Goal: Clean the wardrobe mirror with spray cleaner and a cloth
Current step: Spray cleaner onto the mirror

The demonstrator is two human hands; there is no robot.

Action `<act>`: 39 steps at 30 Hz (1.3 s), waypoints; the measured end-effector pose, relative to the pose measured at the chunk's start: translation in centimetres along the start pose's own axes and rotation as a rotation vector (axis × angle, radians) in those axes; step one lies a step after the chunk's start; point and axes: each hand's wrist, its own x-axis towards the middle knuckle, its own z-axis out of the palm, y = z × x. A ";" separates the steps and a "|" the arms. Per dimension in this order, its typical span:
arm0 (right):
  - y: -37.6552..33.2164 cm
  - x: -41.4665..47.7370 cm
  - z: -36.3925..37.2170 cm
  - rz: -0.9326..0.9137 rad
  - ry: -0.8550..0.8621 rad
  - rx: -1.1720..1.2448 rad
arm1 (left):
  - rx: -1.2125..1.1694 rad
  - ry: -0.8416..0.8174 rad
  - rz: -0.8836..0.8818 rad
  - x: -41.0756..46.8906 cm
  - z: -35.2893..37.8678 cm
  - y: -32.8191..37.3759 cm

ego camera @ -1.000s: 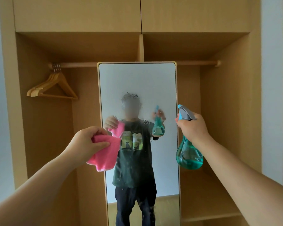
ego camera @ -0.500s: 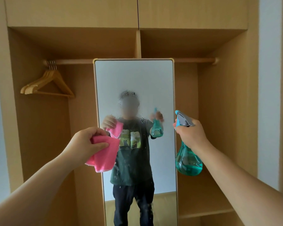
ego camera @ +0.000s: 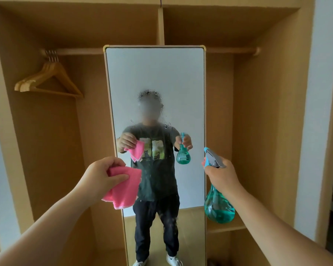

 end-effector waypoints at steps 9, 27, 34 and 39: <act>1.9 -0.7 0.6 0.025 0.018 0.017 | -0.023 -0.020 -0.049 -0.9 0.9 -1.3; 1.2 -1.3 2.5 -0.067 -0.095 -0.003 | -0.040 -0.006 -0.091 -2.0 -0.1 -2.6; 0.2 -1.8 4.4 -0.070 -0.132 -0.009 | -0.034 0.010 -0.119 -3.0 -1.1 -3.5; 0.1 -2.1 5.4 -0.077 -0.126 -0.016 | -0.039 0.024 -0.139 -3.6 -1.9 -4.3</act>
